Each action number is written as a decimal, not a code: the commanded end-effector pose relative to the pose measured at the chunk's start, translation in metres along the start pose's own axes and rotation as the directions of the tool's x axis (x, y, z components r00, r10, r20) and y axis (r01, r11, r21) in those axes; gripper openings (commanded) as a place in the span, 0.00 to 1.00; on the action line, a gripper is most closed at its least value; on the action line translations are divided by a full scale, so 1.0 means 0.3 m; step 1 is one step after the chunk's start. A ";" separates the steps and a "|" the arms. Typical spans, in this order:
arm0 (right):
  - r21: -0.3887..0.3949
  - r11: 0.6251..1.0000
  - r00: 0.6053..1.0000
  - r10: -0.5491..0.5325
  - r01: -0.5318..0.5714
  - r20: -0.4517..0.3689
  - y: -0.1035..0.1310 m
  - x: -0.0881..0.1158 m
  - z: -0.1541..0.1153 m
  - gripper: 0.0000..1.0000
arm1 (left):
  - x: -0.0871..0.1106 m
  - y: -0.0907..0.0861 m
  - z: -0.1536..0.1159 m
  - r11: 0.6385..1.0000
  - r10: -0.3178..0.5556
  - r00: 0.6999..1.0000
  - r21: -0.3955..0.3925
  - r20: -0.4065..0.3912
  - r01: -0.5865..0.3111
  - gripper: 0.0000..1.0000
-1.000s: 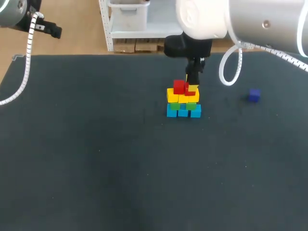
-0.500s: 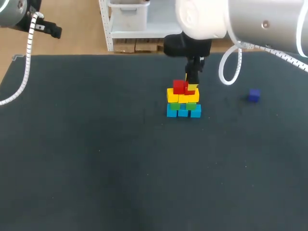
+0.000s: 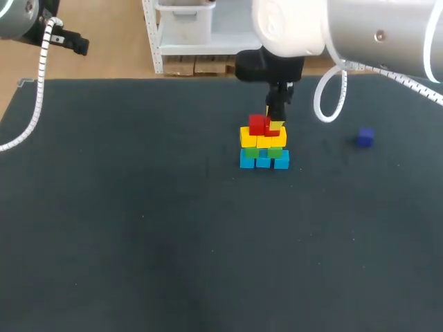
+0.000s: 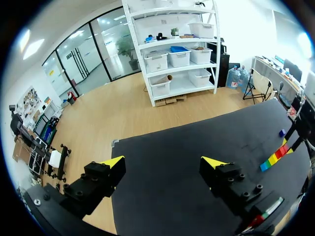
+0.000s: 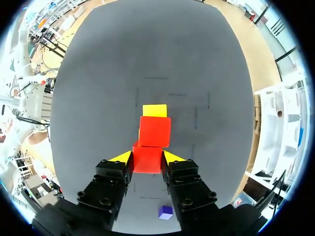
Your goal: Place the blue cubes, place green cubes on the blue cubes, place the yellow cubes on the green cubes, then place the red cubes on the yellow cubes, and place purple cube on the red cubes.
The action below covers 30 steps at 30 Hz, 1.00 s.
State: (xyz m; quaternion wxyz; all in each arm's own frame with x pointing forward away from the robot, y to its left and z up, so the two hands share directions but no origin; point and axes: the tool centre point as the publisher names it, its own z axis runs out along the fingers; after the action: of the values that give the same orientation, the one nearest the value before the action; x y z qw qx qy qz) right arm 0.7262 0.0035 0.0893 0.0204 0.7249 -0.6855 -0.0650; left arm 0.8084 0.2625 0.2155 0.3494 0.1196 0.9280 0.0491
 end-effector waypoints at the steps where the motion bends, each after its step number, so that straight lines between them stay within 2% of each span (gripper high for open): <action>1: -0.001 1.000 1.000 -0.002 0.002 0.002 0.000 0.002 0.000 0.00 | 0.001 0.002 -0.001 1.000 0.000 1.000 0.003 0.001 0.000 1.00; 7: -0.001 1.000 1.000 0.001 -0.001 0.002 0.000 0.004 0.002 0.00 | 0.001 0.002 -0.001 1.000 0.000 1.000 0.003 0.001 0.000 1.00; 16: 0.001 1.000 1.000 0.002 -0.002 0.005 -0.002 0.003 0.002 0.19 | 0.001 0.002 -0.001 1.000 0.000 1.000 0.003 0.001 0.000 1.00; 17: 0.002 1.000 1.000 0.003 -0.003 0.005 -0.004 0.003 0.001 0.29 | 0.001 0.002 -0.001 1.000 0.000 1.000 0.003 0.001 0.000 1.00; 18: 0.003 1.000 1.000 0.004 -0.004 0.006 -0.005 0.004 0.000 0.33 | 0.001 0.002 -0.001 1.000 0.000 1.000 0.003 0.001 0.000 1.00; 25: 0.014 1.000 1.000 0.005 -0.005 0.005 -0.011 0.005 -0.005 0.33 | 0.001 0.002 -0.001 1.000 0.000 1.000 0.003 0.001 0.000 1.00; 30: 0.015 1.000 1.000 0.002 -0.002 0.007 -0.012 0.004 -0.005 0.39 | 0.001 0.002 -0.001 1.000 0.000 1.000 0.003 0.001 0.000 1.00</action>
State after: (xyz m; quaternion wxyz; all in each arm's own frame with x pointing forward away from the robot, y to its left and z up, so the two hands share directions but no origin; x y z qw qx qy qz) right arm 0.7312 0.0031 0.0902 0.0148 0.7242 -0.6866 -0.0631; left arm 0.8084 0.2625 0.2155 0.3494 0.1196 0.9280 0.0491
